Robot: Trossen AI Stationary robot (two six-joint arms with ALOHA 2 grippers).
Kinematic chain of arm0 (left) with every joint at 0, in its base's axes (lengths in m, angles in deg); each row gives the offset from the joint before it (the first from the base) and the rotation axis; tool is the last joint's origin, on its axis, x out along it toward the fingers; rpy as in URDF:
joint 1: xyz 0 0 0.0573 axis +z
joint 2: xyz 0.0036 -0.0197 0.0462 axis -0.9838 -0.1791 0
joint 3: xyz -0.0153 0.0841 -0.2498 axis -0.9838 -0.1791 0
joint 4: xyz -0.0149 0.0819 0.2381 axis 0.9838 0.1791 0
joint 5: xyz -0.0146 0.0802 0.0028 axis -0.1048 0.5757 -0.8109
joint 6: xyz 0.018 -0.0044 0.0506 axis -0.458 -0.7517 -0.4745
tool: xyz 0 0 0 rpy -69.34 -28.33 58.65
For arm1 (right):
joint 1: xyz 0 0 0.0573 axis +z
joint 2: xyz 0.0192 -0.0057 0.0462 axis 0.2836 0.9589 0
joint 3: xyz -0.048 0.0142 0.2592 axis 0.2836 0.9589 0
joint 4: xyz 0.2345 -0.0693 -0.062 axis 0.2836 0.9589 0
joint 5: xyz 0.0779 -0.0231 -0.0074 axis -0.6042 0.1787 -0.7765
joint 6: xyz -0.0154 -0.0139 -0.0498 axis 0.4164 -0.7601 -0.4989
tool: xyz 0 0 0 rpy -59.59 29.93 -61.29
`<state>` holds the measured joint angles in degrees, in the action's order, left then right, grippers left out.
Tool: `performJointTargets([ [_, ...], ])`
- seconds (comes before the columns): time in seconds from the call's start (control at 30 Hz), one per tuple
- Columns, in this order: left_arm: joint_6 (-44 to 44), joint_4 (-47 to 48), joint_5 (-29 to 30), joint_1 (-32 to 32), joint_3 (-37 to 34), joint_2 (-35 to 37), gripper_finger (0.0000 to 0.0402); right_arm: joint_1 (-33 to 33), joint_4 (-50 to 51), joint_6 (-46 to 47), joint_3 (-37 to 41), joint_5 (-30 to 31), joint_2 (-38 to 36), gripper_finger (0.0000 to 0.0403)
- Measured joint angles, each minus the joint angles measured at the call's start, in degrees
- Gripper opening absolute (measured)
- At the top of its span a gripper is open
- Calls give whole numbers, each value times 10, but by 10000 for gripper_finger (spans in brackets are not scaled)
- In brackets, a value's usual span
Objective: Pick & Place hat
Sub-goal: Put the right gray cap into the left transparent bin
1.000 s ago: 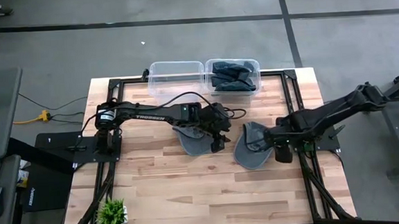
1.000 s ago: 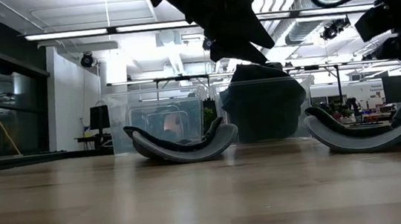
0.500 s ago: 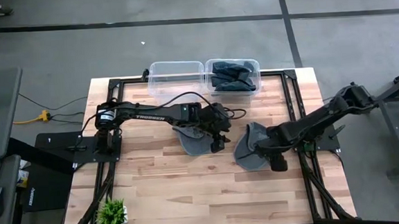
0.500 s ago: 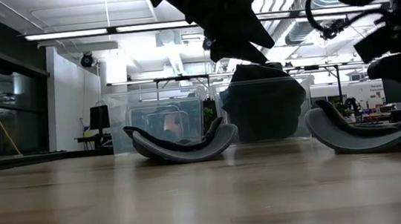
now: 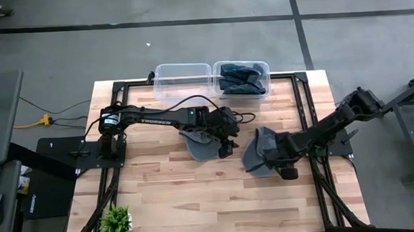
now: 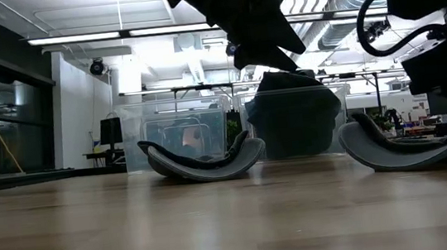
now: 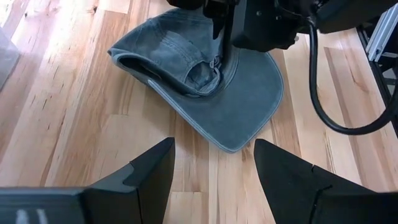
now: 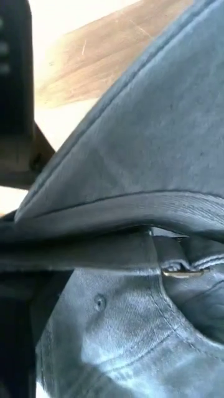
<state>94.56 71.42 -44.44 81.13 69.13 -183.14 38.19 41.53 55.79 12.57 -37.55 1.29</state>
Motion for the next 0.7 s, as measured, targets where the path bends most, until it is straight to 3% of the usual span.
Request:
performJointTargets([
  [0.23, 6, 19, 0, 0, 0, 0, 218, 2, -7, -2, 0, 15, -1, 15],
  [0.47, 5, 67, 10, 2, 0, 0, 218, 25, -11, -8, -7, 56, -1, 6],
  [0.7, -1, 75, 29, 27, 3, 28, 218, 50, 40, -8, -70, 115, -1, 3],
])
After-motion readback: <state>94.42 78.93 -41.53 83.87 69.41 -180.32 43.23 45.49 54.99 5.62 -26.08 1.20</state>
